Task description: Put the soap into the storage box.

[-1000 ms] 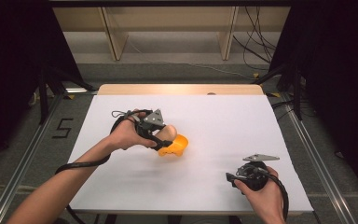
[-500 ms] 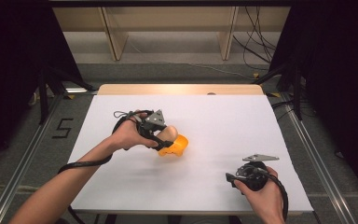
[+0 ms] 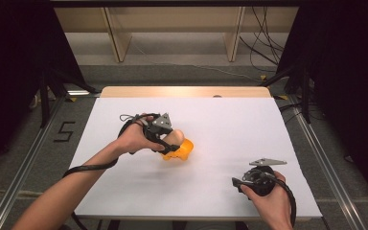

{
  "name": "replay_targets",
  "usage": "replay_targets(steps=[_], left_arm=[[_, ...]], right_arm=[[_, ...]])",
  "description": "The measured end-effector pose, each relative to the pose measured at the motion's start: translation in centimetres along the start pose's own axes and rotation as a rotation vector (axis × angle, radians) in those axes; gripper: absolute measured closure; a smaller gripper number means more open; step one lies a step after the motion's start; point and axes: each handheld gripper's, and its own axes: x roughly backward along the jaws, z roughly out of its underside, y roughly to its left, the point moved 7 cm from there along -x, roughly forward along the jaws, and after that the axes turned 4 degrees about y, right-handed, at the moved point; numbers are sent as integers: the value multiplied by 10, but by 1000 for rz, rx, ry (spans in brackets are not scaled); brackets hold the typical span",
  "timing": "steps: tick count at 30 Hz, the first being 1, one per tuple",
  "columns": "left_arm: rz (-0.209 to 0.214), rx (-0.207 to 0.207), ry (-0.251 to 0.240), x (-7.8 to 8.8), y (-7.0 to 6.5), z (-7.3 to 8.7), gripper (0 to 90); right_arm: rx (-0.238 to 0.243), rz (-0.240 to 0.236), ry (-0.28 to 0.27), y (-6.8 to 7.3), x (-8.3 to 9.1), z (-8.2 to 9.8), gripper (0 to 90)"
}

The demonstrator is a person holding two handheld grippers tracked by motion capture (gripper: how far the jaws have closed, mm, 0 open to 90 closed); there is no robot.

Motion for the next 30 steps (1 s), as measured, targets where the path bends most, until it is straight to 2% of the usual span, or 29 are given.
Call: replay_targets(steps=[1,3,6,8,11,12,16,17,18,19,22,23,29,30], left_arm=[[4,16,0,-1,-1,0,331],[0,-7,7,-2,0,-1,331],[5,8,4,-4,-2,-2,331],[6,-4,9,-4,-2,-3,331],[1,6,13,-5,-2,-2,330],[0,-10,24,-5,-1,-2,330],[1,4,33,-7,-2,-1,330],[-10,-10,42,-7,0,0,330],[-10,0,42,-8,-1,0,330],[-16,-9,54,-8,0,0,330],[-21,-3,60,-10,-1,1,330],[-22,-19,65,-10,0,1,330],[-28,-12,88,-14,-1,2,330],[-30,0,92,-15,-2,3,330]], right_arm=[[-1,0,0,0,0,0,457],[-1,2,-2,0,0,0,458],[1,1,-4,0,1,0,458],[2,1,-7,0,1,0,458],[0,1,-3,0,1,0,458],[2,1,-3,0,1,0,458],[5,0,-5,0,1,-1,458],[4,0,-4,0,1,0,458],[-4,-1,-4,1,1,-1,458],[6,4,-6,-1,0,-1,458],[4,9,-4,-1,0,-1,457],[8,9,-5,-1,0,0,457],[6,8,-6,-1,1,-1,457],[6,9,-7,-1,0,0,457]])
